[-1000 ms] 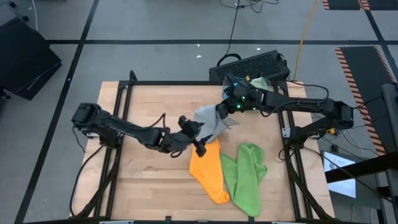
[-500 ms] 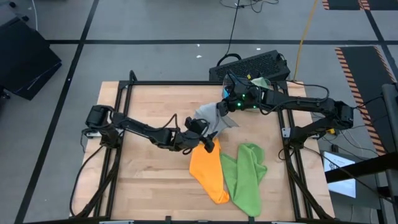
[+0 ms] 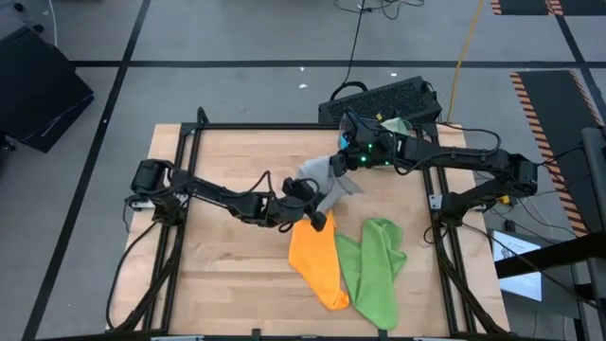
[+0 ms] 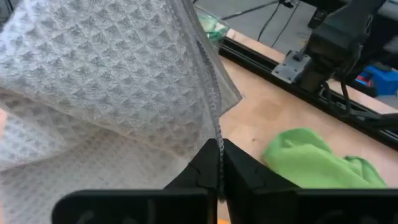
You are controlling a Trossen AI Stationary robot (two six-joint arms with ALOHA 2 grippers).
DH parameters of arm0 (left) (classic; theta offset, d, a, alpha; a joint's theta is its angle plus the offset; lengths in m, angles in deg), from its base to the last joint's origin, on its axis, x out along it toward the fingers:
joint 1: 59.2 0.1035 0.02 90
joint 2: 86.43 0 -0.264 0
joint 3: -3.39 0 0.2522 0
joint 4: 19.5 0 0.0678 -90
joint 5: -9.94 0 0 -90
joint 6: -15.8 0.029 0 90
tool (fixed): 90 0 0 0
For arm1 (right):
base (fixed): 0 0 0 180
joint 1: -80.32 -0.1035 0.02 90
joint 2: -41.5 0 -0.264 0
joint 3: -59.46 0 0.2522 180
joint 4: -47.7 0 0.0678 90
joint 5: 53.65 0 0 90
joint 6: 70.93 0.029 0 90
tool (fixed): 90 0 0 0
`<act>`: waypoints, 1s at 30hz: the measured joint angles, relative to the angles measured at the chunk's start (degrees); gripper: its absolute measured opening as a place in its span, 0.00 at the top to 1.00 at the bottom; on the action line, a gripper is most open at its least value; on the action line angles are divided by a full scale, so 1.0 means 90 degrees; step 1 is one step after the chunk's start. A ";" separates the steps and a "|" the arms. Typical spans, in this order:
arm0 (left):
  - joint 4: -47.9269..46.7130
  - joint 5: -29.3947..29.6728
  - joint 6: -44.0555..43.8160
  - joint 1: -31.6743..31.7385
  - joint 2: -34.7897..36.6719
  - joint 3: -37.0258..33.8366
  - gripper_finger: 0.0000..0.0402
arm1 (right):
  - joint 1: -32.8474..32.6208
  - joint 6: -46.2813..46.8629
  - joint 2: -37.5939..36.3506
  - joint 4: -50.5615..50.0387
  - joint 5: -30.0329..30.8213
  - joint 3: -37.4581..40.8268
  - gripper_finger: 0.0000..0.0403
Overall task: Fold microfiber towels
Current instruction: Fold the gray microfiber towel
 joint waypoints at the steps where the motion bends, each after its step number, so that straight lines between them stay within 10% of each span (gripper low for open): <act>1: -0.0067 -0.0042 -0.0034 0.0000 0.0036 0.0000 0.97 | 0.0000 -0.0071 0.0000 -0.0011 -0.0050 0.0000 1.00; 16: -0.4113 -0.1485 -0.0078 0.0217 0.3169 0.0002 0.99 | -0.0164 -0.2420 -0.0005 -0.1228 -0.2727 0.0203 0.71; 22: -0.4310 -0.2326 0.0214 0.0549 0.3639 0.0001 0.98 | -0.0823 -0.2624 -0.0005 -0.0112 -0.2477 0.0844 0.68; 30: -0.4263 -0.2923 0.0345 0.0742 0.3655 0.0000 0.98 | -0.2114 -0.2755 -0.0002 0.0423 -0.0209 0.1203 0.60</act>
